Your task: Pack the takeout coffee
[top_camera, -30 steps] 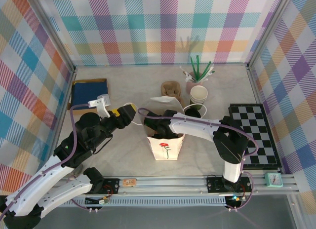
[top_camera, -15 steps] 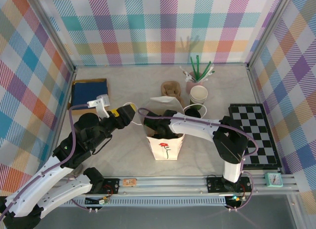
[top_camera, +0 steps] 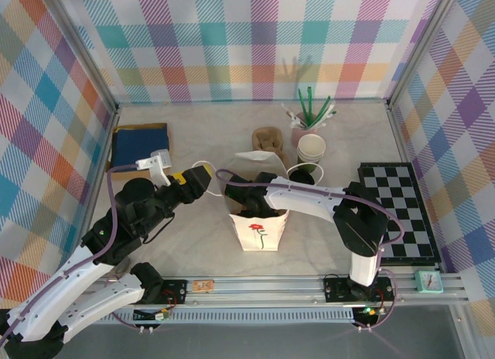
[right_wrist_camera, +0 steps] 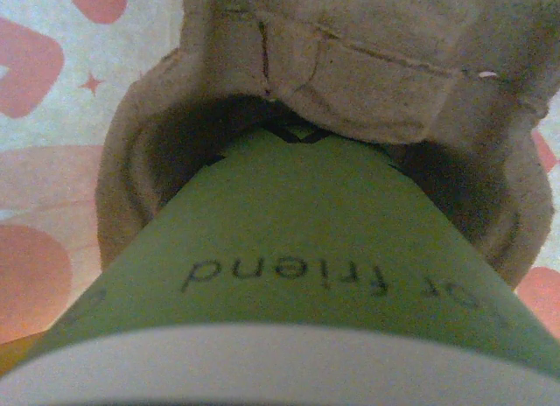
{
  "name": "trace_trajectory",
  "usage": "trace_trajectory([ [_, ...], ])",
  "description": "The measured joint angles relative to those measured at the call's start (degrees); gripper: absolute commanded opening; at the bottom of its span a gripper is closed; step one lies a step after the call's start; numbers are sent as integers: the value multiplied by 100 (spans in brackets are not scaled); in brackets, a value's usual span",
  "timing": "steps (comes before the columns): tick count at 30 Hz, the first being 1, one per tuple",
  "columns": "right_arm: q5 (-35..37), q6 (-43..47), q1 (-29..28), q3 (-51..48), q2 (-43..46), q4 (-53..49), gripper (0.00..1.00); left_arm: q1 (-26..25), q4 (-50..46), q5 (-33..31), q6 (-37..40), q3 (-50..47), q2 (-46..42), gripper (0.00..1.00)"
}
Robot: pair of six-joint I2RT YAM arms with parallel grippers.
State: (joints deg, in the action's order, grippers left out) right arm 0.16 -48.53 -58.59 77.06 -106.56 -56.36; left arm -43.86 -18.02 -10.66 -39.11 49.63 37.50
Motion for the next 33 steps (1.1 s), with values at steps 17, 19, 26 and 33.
trace_trajectory([
  [17, 501, 7, -37, 105, 68, 22, 99, 0, -321, -101, 170, 90, 319, 73],
  [19, 535, 9, -35, 105, 74, 26, 99, 0, -348, -94, 192, 92, 424, 69],
  [26, 632, 7, -37, 87, 105, 46, 99, 0, -463, -76, 291, 109, 601, 28],
  [33, 691, 7, -37, 74, 142, 44, 99, 0, -498, -81, 264, 186, 669, 12],
])
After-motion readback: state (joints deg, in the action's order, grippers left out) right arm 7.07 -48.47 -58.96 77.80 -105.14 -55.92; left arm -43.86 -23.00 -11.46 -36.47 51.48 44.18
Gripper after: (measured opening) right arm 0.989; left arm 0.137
